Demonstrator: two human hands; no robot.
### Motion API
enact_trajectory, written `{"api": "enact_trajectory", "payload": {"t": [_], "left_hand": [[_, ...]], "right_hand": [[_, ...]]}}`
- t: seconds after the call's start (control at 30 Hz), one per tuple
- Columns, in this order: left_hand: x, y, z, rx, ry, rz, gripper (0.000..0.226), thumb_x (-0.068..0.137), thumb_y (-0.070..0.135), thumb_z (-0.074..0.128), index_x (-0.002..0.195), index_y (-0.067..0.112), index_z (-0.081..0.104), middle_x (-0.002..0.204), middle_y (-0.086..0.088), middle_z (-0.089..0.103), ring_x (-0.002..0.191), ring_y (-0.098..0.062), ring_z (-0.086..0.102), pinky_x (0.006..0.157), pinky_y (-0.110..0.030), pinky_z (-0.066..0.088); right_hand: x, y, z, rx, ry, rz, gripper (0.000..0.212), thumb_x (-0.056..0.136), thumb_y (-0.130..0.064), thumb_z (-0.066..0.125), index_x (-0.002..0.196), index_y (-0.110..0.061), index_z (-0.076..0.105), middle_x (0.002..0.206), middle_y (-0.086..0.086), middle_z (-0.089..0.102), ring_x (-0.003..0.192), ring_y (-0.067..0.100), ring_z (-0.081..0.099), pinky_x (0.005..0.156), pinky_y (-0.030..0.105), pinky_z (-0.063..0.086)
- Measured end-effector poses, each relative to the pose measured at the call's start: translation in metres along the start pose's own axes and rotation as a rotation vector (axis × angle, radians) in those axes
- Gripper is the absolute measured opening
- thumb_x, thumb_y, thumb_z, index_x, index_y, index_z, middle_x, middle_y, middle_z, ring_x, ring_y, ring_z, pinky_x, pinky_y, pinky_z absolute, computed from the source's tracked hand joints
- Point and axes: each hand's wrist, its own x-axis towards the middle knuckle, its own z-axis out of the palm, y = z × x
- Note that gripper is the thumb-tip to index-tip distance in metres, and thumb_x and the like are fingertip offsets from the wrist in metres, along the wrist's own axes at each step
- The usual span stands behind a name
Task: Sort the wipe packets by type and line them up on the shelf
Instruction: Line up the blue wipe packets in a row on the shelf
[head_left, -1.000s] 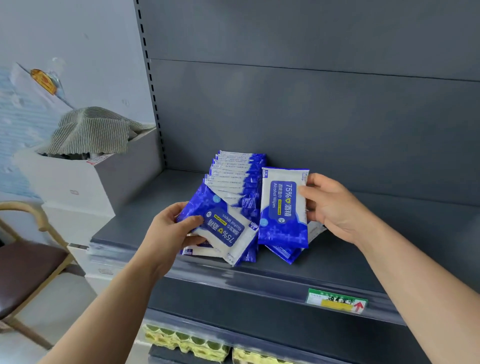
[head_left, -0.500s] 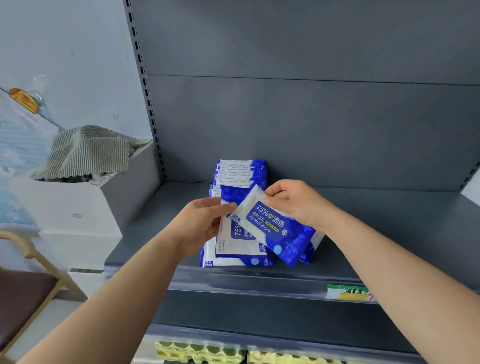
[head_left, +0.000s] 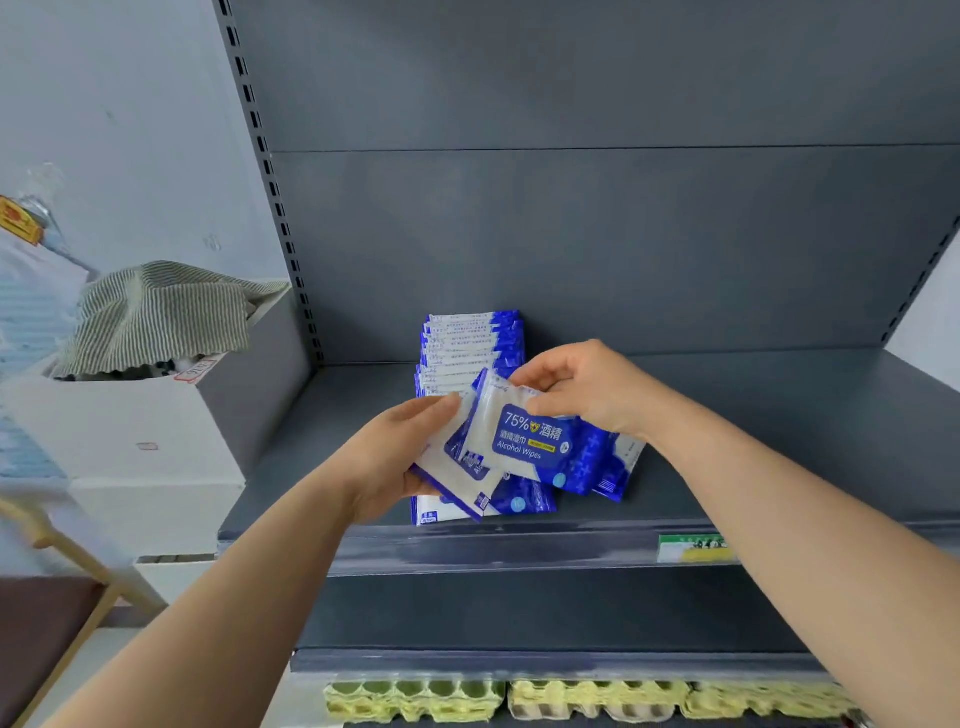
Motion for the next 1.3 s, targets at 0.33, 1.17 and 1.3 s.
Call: {"api": "enact_trajectory", "payload": {"t": [0.33,1.17,1.3], "left_hand": [[0.005,-0.008,-0.006,0.105,0.109,0.044,0.022,0.081,0.003,0.072,0.098,0.013,0.062,0.083,-0.001,0.076,0.072,-0.016,0.073,0.057,-0.026,0.057],[0.035,-0.050,-0.012,0.616,0.316,0.265,0.071,0.078,0.019,0.077,0.129,0.045,0.035,0.121,0.001,0.042,0.091,-0.002,0.058,0.072,-0.029,0.057],[0.038,-0.054,-0.011,0.561,0.359,0.272,0.052,0.083,0.027,0.073,0.118,0.046,0.040,0.122,0.002,0.045,0.091,-0.004,0.059,0.058,-0.027,0.057]], "right_hand": [[-0.003,0.019,0.014,-0.336,0.001,-0.097,0.073,0.066,-0.022,0.086,0.130,-0.033,0.053,0.130,-0.016,0.043,0.114,0.001,0.044,0.095,0.016,0.036],[-0.002,0.061,-0.019,-0.569,0.280,0.291,0.074,0.085,-0.052,0.061,0.144,-0.013,0.037,0.148,0.009,0.036,0.136,0.025,0.033,0.109,0.035,0.029],[-0.013,0.091,-0.039,-0.564,0.151,0.521,0.056,0.070,-0.054,0.073,0.109,-0.018,0.053,0.116,0.004,0.059,0.102,0.023,0.057,0.086,0.038,0.049]]}}
